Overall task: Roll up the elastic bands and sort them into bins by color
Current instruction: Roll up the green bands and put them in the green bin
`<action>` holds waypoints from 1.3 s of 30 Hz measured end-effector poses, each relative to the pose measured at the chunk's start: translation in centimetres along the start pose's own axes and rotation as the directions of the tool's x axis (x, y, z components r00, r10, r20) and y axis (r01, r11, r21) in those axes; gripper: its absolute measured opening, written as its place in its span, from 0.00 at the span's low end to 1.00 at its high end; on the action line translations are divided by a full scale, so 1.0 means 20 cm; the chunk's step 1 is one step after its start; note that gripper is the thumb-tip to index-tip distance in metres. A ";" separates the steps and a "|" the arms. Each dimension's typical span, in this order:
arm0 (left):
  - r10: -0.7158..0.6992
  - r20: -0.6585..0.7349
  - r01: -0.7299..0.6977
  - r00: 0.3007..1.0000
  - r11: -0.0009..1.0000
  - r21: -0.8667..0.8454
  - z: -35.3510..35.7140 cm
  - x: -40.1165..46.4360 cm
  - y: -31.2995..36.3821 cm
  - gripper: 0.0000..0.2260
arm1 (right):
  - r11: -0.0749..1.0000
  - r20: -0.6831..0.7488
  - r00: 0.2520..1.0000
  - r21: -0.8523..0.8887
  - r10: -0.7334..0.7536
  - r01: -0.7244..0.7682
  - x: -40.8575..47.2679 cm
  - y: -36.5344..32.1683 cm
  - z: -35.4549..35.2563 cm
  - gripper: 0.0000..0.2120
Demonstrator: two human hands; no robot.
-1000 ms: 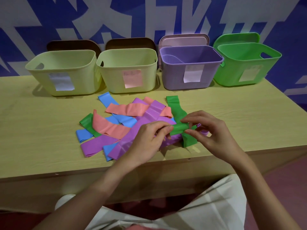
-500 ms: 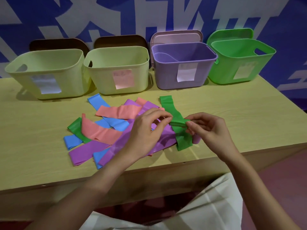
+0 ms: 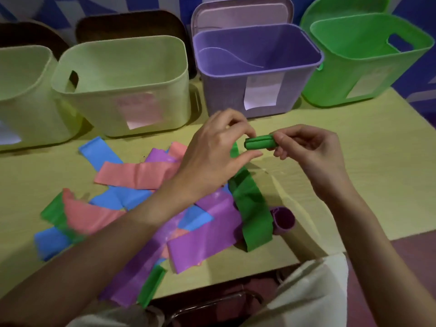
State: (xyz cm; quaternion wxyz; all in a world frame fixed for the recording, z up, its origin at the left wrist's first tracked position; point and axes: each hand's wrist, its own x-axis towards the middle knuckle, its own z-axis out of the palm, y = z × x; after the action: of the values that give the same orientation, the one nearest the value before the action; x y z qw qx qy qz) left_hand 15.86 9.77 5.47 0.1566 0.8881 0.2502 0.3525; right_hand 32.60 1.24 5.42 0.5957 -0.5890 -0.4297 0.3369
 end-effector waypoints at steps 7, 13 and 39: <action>-0.028 0.063 0.030 0.998 0.999 -0.044 0.08 0.25 -0.08 0.13 | 1.000 -0.022 1.000 0.019 0.022 -0.021 0.25 0.03 -0.05 0.04; -0.018 0.120 0.021 0.993 0.999 -0.030 0.14 0.39 -0.07 0.11 | 0.998 -0.071 0.996 0.016 0.058 -0.057 0.33 0.01 -0.13 0.03; -0.652 0.593 0.878 0.472 0.289 -0.381 0.98 1.74 0.25 0.08 | 0.587 -0.320 0.918 -0.799 -0.235 -0.128 0.86 0.10 -1.19 0.23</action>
State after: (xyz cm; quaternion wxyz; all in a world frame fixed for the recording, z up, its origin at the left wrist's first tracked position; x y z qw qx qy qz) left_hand 53.25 22.93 13.02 0.6416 0.5799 0.4819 0.1410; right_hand 61.42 7.11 6.85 0.3465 -0.8356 -0.4245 -0.0387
